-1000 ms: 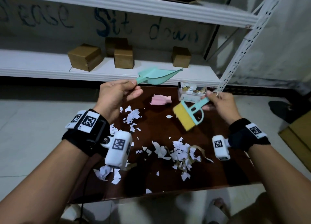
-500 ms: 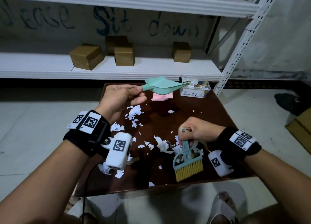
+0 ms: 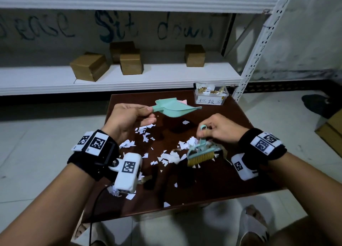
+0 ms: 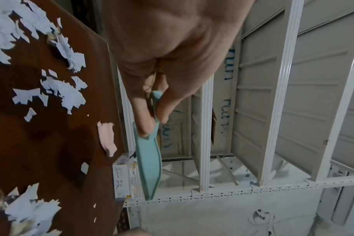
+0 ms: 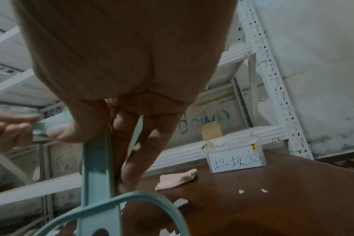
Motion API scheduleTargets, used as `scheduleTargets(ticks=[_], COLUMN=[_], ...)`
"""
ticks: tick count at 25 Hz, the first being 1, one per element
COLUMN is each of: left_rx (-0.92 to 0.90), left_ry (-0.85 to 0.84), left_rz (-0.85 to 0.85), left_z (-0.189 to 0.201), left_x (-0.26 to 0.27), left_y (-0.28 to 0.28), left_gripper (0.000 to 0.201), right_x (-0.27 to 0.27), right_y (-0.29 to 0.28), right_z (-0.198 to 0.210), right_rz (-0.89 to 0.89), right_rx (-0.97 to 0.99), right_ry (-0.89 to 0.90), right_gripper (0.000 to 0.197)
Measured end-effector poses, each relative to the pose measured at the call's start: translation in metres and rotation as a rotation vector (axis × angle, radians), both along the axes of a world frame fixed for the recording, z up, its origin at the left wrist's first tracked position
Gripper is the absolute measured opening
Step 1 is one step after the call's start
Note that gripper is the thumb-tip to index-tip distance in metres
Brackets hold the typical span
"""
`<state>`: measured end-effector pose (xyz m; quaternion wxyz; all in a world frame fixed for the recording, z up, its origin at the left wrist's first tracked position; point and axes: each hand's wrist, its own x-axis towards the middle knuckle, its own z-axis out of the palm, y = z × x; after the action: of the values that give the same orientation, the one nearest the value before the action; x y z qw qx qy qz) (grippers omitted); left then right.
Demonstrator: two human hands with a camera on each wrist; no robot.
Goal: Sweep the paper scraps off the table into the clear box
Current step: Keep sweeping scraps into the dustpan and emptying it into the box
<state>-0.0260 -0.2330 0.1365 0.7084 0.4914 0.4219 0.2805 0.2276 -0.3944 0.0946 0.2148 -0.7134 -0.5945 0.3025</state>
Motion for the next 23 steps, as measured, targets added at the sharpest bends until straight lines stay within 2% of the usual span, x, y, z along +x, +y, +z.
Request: scheduleTargets(ticks=[5, 8, 9, 11, 13, 14, 17, 23], left_rx=[0.042, 0.099, 0.112, 0.117, 0.119, 0.126, 0.165, 0.229], left_ry=[0.136, 0.256, 0.305, 0.400, 0.480, 0.511, 0.584, 0.650], left_rz=[-0.054, -0.116, -0.138, -0.193, -0.261, -0.288, -0.315, -0.344], left_z=[0.003, 0.002, 0.001, -0.001, -0.004, -0.005, -0.012, -0.021], left_x=[-0.014, -0.023, -0.024, -0.026, -0.026, -0.025, -0.020, -0.010], left_y=[0.017, 0.029, 0.031, 0.035, 0.036, 0.037, 0.035, 0.037], left_gripper=[0.008, 0.013, 0.014, 0.014, 0.016, 0.017, 0.017, 0.016], right_x=[0.032, 0.048, 0.053, 0.063, 0.065, 0.063, 0.056, 0.041], right_y=[-0.010, -0.014, -0.013, -0.009, -0.009, -0.009, -0.003, 0.006], right_z=[0.026, 0.029, 0.024, 0.011, -0.002, -0.008, -0.021, -0.023], right_rz=[-0.170, -0.406, -0.499, -0.598, -0.593, -0.584, -0.566, -0.512], right_rx=[0.189, 0.333, 0.376, 0.375, 0.255, 0.207, 0.138, 0.040], right_ry=[0.173, 0.156, 0.093, -0.176, -0.431, -0.496, -0.561, -0.582], right_gripper=[0.015, 0.019, 0.022, 0.032, 0.036, 0.037, 0.039, 0.040])
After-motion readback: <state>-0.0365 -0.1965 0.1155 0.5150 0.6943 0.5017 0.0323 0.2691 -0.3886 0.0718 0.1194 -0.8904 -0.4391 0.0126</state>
